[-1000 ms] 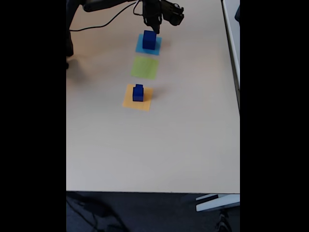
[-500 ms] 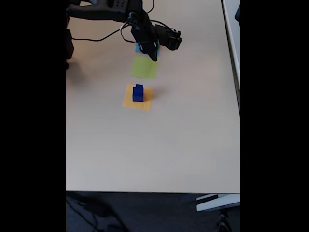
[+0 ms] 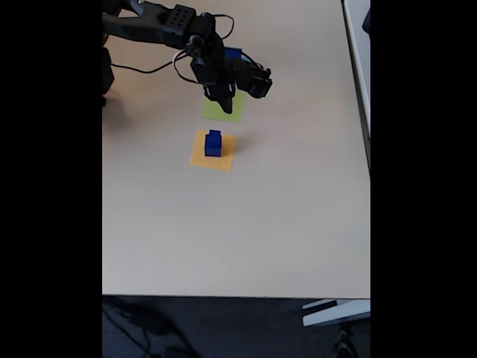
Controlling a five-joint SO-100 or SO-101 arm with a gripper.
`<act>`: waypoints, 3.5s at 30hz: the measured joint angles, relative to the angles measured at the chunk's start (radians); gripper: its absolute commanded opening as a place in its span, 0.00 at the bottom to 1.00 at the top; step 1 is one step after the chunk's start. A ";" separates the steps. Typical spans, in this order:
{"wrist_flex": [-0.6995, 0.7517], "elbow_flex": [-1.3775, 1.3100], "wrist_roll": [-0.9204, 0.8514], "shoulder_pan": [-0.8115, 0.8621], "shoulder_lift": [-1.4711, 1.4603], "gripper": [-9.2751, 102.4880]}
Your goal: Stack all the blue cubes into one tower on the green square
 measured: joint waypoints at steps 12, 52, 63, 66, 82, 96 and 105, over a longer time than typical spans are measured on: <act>0.032 -0.005 -0.032 0.071 0.000 0.08; -0.094 0.114 -0.078 0.143 -0.002 0.08; -0.097 0.115 -0.077 0.143 -0.002 0.09; -0.100 0.115 -0.075 0.143 -0.002 0.10; -0.103 0.132 -0.040 0.143 -0.002 0.11; -0.103 0.135 -0.040 0.143 -0.002 0.14; -0.103 0.135 -0.040 0.143 -0.002 0.16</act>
